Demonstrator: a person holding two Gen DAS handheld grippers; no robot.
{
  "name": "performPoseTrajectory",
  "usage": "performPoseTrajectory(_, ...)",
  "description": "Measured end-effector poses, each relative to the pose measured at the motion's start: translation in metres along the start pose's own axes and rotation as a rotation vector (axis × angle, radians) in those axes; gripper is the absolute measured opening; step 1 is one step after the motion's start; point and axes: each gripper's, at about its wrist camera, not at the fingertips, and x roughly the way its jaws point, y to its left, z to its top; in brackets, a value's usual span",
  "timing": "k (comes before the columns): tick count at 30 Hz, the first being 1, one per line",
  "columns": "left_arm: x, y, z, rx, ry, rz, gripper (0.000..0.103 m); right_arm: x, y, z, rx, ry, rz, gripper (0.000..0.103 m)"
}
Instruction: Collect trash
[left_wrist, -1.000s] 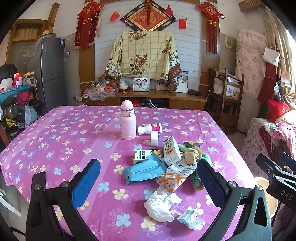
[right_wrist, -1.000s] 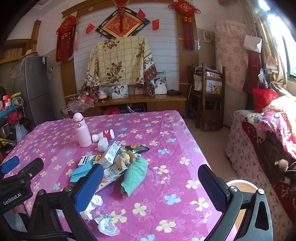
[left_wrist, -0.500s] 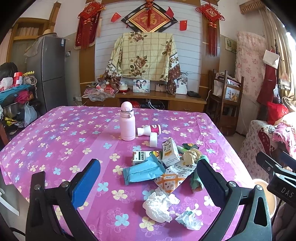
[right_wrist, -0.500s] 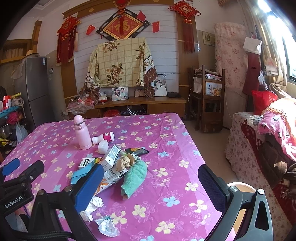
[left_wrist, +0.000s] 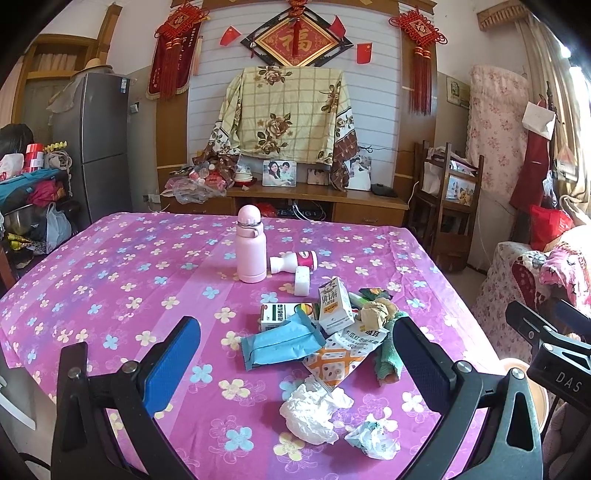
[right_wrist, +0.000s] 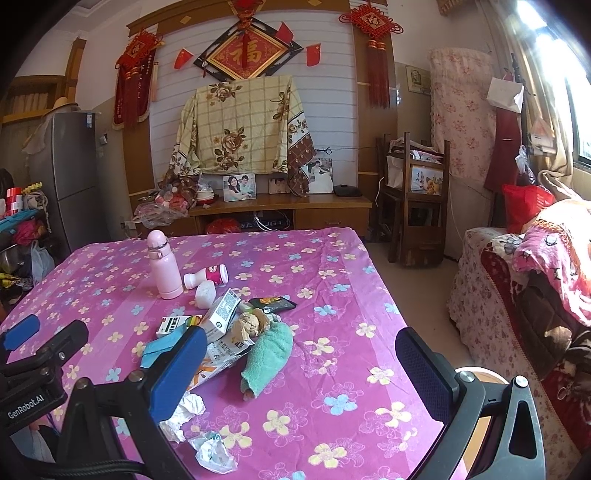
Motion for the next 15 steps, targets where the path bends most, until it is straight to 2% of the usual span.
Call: performPoseTrajectory(15,-0.0007,-0.0007,0.0002,-0.003,0.001,-0.004,0.103,0.0011,-0.0001,0.0014,-0.004,0.005,-0.001,0.103)
